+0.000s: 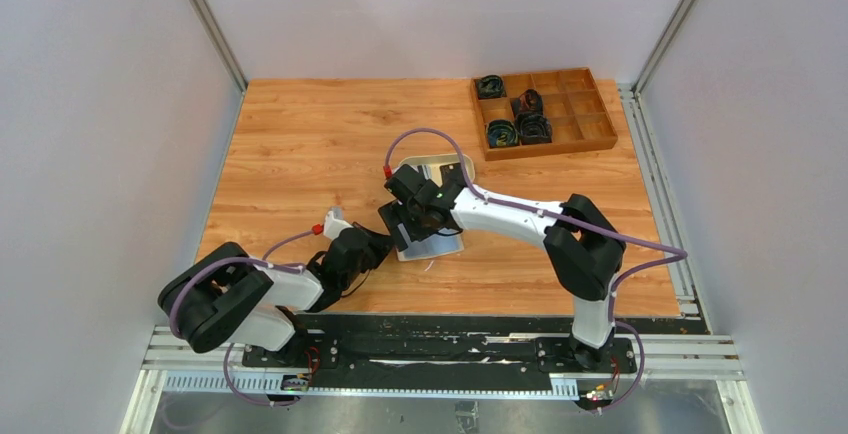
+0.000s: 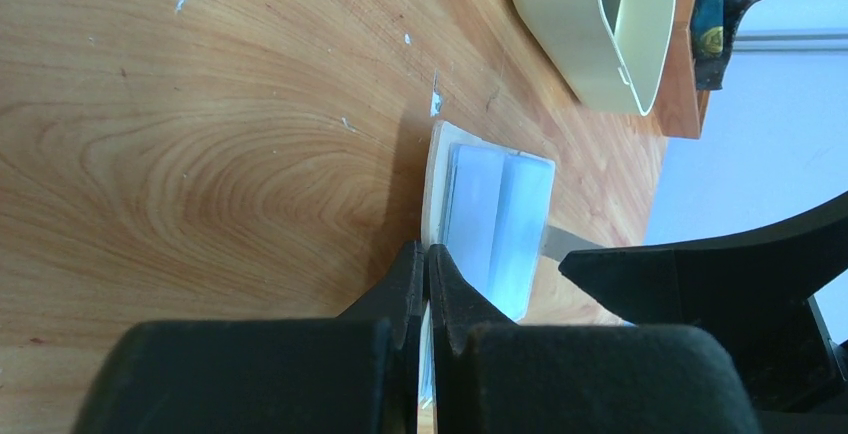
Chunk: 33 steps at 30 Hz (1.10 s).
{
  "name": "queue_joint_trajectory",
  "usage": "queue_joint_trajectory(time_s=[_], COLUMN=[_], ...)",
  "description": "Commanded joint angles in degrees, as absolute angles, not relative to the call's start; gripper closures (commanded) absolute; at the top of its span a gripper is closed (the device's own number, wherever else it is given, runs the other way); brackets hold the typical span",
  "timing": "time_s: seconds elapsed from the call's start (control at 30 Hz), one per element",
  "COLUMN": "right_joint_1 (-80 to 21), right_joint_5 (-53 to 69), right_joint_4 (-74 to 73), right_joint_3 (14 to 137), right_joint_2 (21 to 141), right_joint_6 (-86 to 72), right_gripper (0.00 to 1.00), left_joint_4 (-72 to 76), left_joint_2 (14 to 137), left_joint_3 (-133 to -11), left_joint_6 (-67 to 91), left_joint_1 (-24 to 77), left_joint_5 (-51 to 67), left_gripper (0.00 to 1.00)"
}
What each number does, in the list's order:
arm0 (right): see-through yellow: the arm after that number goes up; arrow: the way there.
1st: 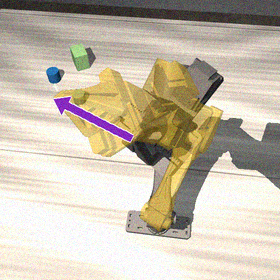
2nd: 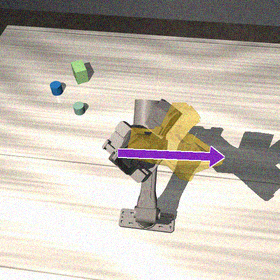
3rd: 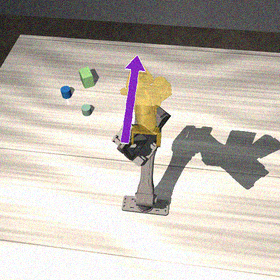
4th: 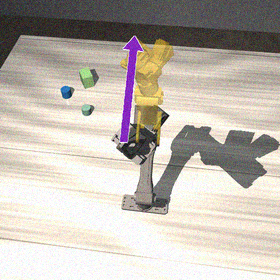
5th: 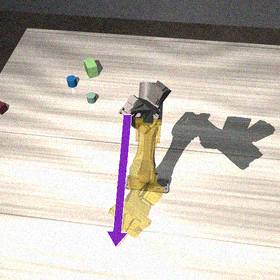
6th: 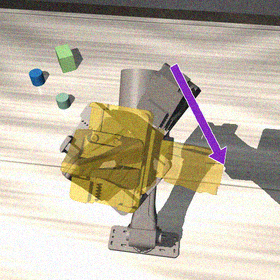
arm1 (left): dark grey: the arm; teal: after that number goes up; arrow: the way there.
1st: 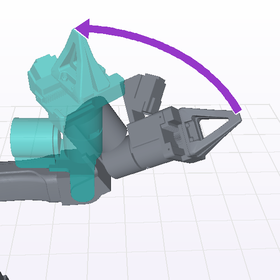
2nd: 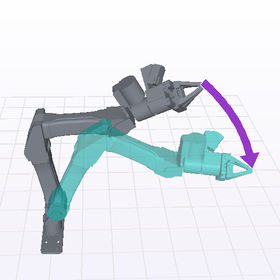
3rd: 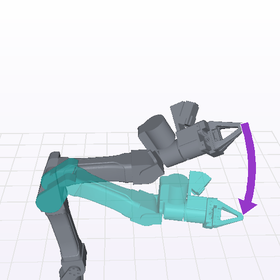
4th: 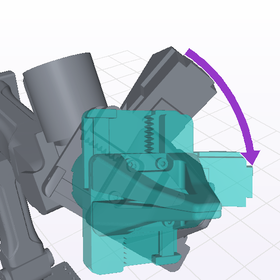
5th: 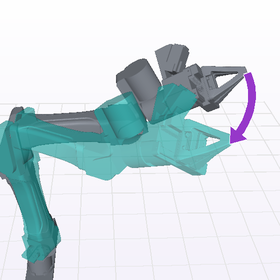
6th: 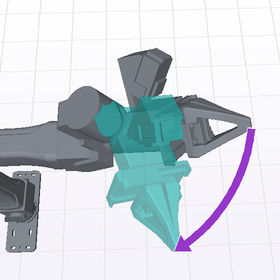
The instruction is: Take the credit cards out of the card holder
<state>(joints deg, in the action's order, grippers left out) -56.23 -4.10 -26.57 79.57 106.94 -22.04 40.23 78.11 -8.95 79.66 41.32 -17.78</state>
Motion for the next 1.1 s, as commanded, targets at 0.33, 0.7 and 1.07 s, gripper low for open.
queue_joint_trajectory(time_s=[0.33, 0.7, 1.07], right_joint_1=[-54.72, -53.69, -50.86], right_joint_5=[-2.38, -2.94, -7.11], right_joint_4=[-23.95, -21.97, -21.71], right_joint_3=[79.21, 76.29, 73.16], right_joint_2=[110.76, 111.27, 110.42], right_joint_6=[-20.57, -20.19, -18.37], right_gripper=[0.12, 0.12, 0.12], left_joint_4=[42.27, 40.39, 37.93], left_joint_2=[78.16, 77.08, 75.96], left_joint_3=[-8.14, -8.39, -9.16], left_joint_6=[79.94, 79.59, 78.79], left_joint_1=[40.96, 40.96, 40.96], left_joint_5=[-17.99, -18.19, -18.28], left_gripper=[1.00, 1.00, 1.00])
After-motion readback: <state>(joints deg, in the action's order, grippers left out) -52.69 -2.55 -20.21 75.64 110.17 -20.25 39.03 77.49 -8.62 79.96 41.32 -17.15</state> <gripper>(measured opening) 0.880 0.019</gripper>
